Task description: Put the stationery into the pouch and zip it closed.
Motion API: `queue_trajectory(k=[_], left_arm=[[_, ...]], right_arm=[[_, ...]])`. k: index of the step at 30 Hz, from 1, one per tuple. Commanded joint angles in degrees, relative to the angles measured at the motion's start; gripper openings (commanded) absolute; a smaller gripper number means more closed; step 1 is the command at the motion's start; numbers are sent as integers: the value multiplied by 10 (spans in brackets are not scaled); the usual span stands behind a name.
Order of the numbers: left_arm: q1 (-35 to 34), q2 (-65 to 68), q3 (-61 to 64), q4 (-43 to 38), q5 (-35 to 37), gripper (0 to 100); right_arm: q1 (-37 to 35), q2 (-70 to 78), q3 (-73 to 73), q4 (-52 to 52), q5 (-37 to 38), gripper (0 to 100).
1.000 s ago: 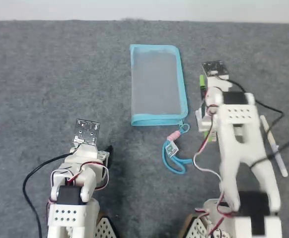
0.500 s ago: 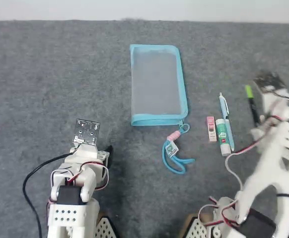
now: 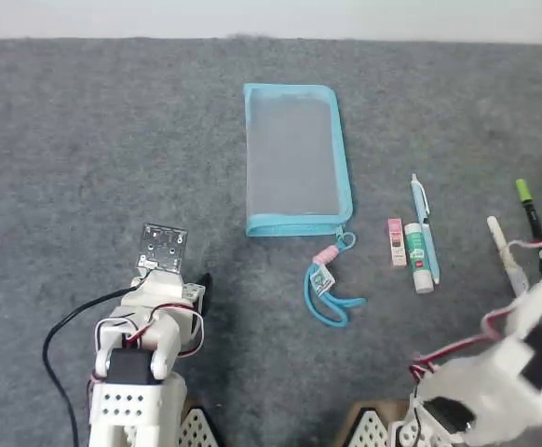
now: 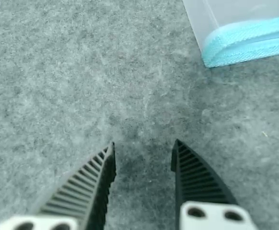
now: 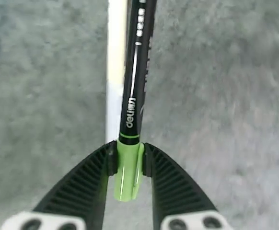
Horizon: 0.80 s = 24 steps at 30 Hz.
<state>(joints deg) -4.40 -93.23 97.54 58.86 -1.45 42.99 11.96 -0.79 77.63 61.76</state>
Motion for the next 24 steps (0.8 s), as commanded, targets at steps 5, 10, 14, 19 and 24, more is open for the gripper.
queue_trajectory(k=[5, 10, 14, 19, 24], left_arm=[[-4, -12, -7, 4, 4, 178], [-4, -12, -7, 4, 4, 178], [-4, -12, -7, 4, 4, 178], [-4, -12, -7, 4, 4, 178], [-4, -12, -7, 4, 4, 178]], right_arm=[[-1, 138, -136, -4, 36, 9], [0, 150, -140, 3, 61, 106], [-1, 141, -142, 43, 63, 171], [-15, 88, -142, 91, 41, 169], [-83, 3, -138, 145, -85, 169]])
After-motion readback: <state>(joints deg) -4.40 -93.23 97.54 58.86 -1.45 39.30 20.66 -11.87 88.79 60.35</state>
